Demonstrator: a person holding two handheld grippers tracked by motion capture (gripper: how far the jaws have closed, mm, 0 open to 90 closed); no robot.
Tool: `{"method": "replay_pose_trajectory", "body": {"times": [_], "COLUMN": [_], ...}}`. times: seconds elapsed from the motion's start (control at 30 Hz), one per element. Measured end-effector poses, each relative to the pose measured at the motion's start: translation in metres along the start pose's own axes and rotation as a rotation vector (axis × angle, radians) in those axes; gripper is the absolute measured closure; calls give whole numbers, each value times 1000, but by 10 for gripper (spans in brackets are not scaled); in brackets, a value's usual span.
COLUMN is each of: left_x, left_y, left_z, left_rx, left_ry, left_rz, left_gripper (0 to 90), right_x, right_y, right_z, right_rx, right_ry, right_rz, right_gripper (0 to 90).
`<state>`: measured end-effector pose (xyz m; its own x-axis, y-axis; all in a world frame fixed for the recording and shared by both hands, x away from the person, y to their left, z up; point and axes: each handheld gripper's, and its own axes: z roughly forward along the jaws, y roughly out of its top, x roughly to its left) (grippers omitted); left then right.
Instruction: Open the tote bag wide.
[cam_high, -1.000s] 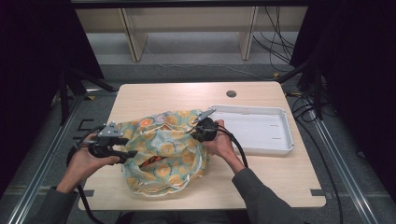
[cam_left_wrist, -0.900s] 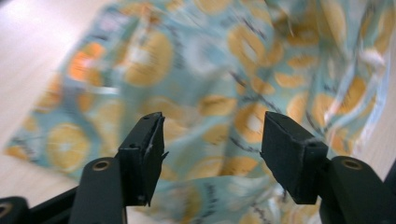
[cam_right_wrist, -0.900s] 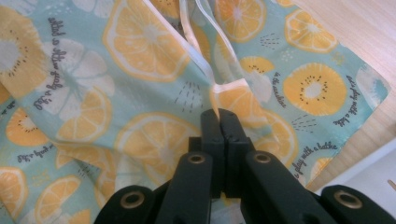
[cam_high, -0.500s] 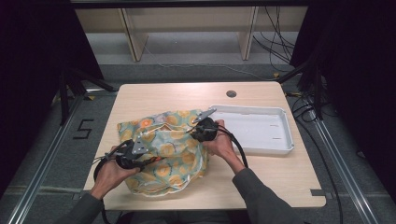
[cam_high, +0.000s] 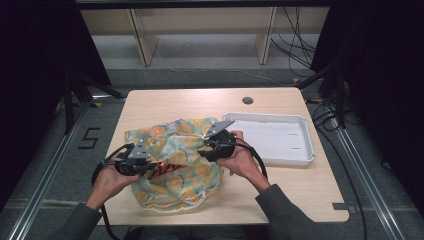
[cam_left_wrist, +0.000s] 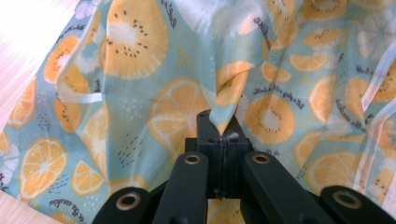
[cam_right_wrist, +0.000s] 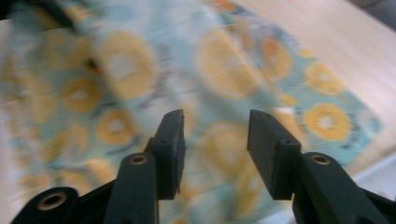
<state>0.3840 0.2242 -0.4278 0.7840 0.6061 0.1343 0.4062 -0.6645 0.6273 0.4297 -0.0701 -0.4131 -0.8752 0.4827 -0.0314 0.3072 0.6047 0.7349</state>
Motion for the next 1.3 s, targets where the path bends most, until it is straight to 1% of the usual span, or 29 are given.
{"method": "replay_pose_trajectory", "body": {"times": [0.03,0.1,0.13,0.2,0.23,0.27,0.33,0.37,0.4,0.43,0.47,0.53,0.57,0.6,0.63,0.67,0.7,0.73,0.77,0.8,0.87,0.93,0.97,1.03,1.13,1.17,1.2,1.27,1.3], "left_x": [1,2,2,4,4,3,5,4,3,2,3,2,2,1,1,2,1,1,2,1,1,2,3,4,12,14,18,24,29], "left_y": [0,0,0,1,1,1,2,2,2,1,2,3,3,2,2,3,3,3,3,3,4,6,7,8,9,9,7,5,4], "left_z": [0,0,0,-2,-2,-2,-4,-4,-4,-3,-4,-3,-4,-4,-5,-6,-7,-10,-13,-16,-23,-29,-33,-39,-43,-42,-40,-31,-26], "left_rx": [-5,-3,-2,-2,-7,-7,1,7,4,-5,15,5,14,15,13,11,0,-1,9,2,5,-11,-9,-23,-43,-40,-37,-30,-24], "left_ry": [-3,-18,-18,-25,-23,-34,-39,-46,-41,-42,-51,-49,-58,-61,-63,-76,-77,-82,-89,-94,-109,-125,-131,-139,-131,-122,-117,-107,-97], "left_rz": [9,-11,-15,13,9,-12,9,-3,1,-11,10,-5,11,10,6,9,-3,1,30,21,20,23,40,22,5,-1,-8,-35,-25], "left_gripper": [893,893,893,893,893,893,892,892,892,892,892,892,892,892,892,892,893,893,893,893,893,893,892,890,883,882,880,879,879], "right_x": [5,14,19,23,24,26,26,29,27,28,31,27,27,26,24,24,24,23,23,22,25,28,28,29,24,20,16,8,4], "right_y": [-2,-5,-6,-9,-11,-12,-14,-15,-15,-15,-15,-13,-13,-12,-12,-13,-12,-11,-11,-9,-7,-3,0,7,16,18,19,18,16], "right_z": [0,4,8,17,23,29,41,46,51,55,58,63,63,63,62,59,56,51,46,40,26,11,4,-9,-17,-17,-13,1,10], "right_rx": [-1,9,31,45,50,63,71,92,100,115,127,124,130,118,109,102,95,94,87,82,62,45,27,6,-46,-52,-61,-45,-45], "right_ry": [36,61,59,51,45,39,26,13,10,-4,-37,-64,-57,-42,-29,-26,-11,7,27,46,74,106,118,141,131,115,96,35,9], "right_rz": [-6,-27,-26,-31,-31,-25,-39,-3,-42,-60,-25,-63,-61,-87,-112,-99,-101,-100,-94,-119,-113,-103,-116,-106,-105,-90,-82,-69,-73], "right_gripper": [539,492,468,429,418,410,405,407,422,457,513,663,755,836,876,900,900,900,900,900,900,900,900,900,900,900,900,900,900]}}
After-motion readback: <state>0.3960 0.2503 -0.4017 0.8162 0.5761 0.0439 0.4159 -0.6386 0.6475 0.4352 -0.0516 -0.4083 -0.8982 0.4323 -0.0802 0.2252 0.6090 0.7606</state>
